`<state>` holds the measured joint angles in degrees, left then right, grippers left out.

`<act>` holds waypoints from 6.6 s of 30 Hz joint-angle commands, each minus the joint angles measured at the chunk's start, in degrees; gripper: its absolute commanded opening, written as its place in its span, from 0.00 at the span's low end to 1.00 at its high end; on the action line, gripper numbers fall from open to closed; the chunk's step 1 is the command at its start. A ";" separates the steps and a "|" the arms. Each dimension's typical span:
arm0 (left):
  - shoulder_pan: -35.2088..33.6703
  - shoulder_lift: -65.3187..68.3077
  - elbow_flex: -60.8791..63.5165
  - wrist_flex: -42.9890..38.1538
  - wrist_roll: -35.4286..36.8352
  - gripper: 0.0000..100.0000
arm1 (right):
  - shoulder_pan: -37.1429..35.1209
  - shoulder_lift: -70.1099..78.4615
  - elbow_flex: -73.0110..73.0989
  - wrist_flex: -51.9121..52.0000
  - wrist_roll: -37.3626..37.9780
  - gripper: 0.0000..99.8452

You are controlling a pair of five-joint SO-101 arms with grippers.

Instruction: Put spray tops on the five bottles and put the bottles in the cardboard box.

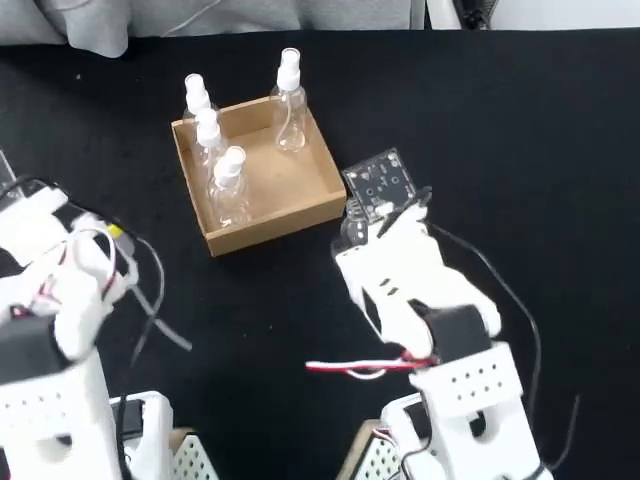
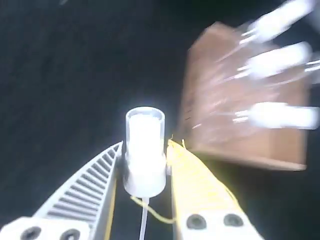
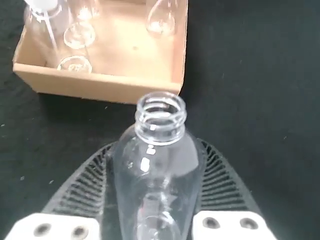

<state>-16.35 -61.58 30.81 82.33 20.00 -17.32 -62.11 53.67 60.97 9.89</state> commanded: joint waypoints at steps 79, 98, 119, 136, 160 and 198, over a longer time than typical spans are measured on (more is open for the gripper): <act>11.56 -16.70 15.96 -36.22 28.40 0.03 | -15.82 -22.29 29.93 -23.91 14.68 0.10; 13.05 -16.70 15.43 -34.46 28.48 0.03 | -18.64 -22.29 32.31 -25.85 17.41 0.10; 18.15 -29.89 21.14 -31.30 24.00 0.03 | -18.55 -22.29 34.59 -30.42 17.32 0.10; 18.86 -29.89 25.27 -31.38 22.24 0.03 | -18.73 -22.29 34.59 -30.07 17.32 0.10; 30.55 -29.98 40.75 -47.91 22.33 0.03 | -21.45 -22.29 34.59 -30.15 17.32 0.10; 39.87 -29.98 33.10 -29.63 18.64 0.23 | -19.08 -22.29 34.59 -30.33 17.32 0.10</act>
<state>22.95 -90.95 68.09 52.44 38.90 -37.71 -82.77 88.66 32.22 26.86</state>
